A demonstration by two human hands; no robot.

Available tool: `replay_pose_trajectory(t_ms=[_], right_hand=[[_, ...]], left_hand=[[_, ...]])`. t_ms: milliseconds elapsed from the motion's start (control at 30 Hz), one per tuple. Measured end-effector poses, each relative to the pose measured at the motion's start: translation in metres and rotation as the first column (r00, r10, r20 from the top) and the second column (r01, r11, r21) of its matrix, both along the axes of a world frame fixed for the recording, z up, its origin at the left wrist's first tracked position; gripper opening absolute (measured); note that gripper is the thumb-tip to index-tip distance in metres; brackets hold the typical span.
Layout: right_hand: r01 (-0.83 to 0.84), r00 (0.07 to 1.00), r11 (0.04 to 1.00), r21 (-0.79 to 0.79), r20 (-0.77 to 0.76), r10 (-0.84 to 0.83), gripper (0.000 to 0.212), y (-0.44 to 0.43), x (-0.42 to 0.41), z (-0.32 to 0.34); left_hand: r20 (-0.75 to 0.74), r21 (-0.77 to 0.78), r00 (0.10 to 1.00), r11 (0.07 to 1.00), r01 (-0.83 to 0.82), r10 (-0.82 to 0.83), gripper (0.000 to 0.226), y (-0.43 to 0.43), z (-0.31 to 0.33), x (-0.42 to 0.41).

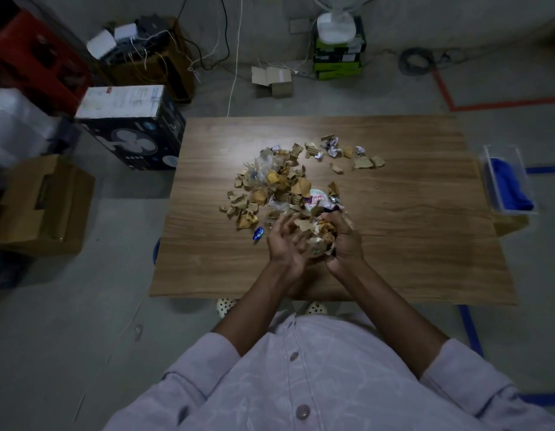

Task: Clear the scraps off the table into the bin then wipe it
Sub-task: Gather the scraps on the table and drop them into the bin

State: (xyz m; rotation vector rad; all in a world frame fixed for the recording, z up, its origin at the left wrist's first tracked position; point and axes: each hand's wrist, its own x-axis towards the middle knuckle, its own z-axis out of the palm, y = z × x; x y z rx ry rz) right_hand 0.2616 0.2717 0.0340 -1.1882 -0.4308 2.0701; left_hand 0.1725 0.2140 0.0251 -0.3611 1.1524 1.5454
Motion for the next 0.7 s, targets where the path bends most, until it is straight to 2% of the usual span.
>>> replay_pose_trajectory(t_ms=[67,100,133,200,333,400,467,533,700], right_hand=[[-0.081,0.982,0.963,0.258,0.185,0.033,0.034,-0.008,-0.001,0.0],[-0.15,0.964,0.906,0.396,0.262,0.045,0.03,-0.012,-0.002,0.001],[-0.217,0.945,0.835,0.506,0.324,0.049,0.027,-0.015,-0.002,0.003],[-0.283,0.916,0.732,0.62,0.401,0.015,0.03,-0.017,-0.004,0.008],[-0.3,0.894,0.666,0.683,0.445,-0.055,0.031,-0.021,-0.005,0.013],[-0.389,0.826,0.57,0.724,0.548,-0.132,0.028,-0.019,-0.003,0.011],[-0.481,0.753,0.454,0.75,0.618,-0.223,0.037,-0.015,-0.002,0.009],[-0.527,0.711,0.396,0.752,0.645,-0.28,0.039,-0.012,-0.005,0.01],[-0.604,0.703,0.344,0.719,0.684,-0.195,0.039,-0.017,-0.015,0.008]], left_hand=[[0.074,0.081,0.997,0.997,0.017,-0.023,0.059,0.008,0.016,0.003],[0.074,0.114,0.997,0.993,0.024,-0.032,0.062,0.012,0.023,0.003],[0.049,0.123,0.998,0.992,0.041,-0.048,0.061,0.015,0.027,0.003],[0.005,0.121,0.997,0.99,0.073,-0.074,0.048,0.017,0.034,0.006],[-0.082,0.104,0.987,0.984,0.143,-0.135,0.038,0.018,0.04,0.012],[-0.087,0.138,0.986,0.979,0.152,-0.141,0.034,0.02,0.043,0.013],[-0.089,0.161,0.986,0.975,0.154,-0.141,0.035,0.021,0.046,0.013],[-0.091,0.146,0.987,0.978,0.148,-0.135,0.037,0.019,0.047,0.013],[-0.111,0.055,0.993,0.998,-0.029,0.035,0.036,0.018,0.043,0.007]])
